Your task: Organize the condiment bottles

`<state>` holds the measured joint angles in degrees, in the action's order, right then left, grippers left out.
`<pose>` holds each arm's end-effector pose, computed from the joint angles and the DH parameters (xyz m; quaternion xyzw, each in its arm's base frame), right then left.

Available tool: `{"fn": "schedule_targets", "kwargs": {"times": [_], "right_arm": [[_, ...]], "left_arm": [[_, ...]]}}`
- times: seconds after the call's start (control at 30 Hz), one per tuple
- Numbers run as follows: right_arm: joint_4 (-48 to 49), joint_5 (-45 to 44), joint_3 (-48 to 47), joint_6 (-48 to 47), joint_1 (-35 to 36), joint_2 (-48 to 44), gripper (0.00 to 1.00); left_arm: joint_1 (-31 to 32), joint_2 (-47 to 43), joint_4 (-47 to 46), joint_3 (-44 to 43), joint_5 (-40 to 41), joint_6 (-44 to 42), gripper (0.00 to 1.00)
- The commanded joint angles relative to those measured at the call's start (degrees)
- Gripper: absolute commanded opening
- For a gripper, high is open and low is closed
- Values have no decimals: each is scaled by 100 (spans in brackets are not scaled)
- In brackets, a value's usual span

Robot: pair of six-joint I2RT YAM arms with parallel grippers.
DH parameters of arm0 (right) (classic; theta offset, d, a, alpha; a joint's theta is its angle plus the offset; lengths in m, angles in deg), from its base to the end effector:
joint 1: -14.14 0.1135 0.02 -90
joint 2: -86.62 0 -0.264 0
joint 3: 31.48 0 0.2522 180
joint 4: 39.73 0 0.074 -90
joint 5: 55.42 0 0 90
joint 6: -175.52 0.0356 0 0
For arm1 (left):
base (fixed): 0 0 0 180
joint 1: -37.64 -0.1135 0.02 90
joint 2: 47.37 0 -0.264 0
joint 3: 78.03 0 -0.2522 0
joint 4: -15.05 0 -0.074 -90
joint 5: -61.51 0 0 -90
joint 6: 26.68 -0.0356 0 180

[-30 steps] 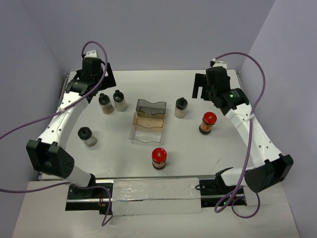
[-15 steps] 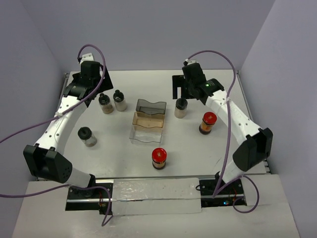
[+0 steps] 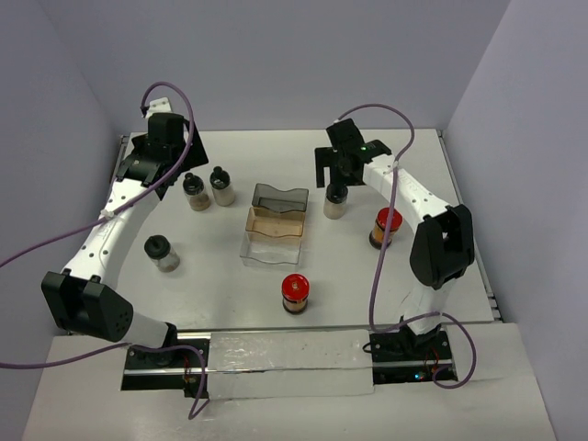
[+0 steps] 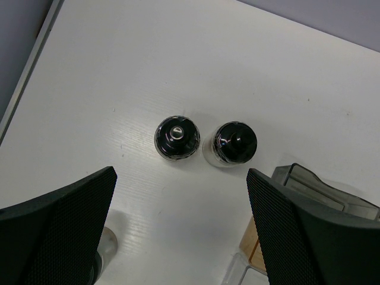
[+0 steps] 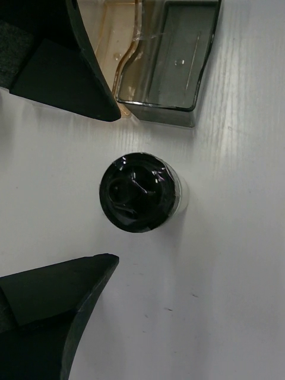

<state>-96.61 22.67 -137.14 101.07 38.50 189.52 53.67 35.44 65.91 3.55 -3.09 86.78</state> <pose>0.3625 0.1561 0.2948 -0.0408 0.9459 0.0118 0.3217 0.3085 -0.0727 0.3820 -0.1570 0.8579 0.0322 0.4881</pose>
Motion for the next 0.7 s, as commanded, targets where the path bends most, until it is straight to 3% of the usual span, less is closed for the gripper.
{"fn": "schedule_targets", "kwargs": {"times": [0.0,0.67], "right_arm": [[146,251,-206,-8,-186,181,100],[401,98,75,-8,-197,578,97]], "left_arm": [[14,-63,-40,11,110,76,100],[14,108,122,-224,-169,96,99]]}}
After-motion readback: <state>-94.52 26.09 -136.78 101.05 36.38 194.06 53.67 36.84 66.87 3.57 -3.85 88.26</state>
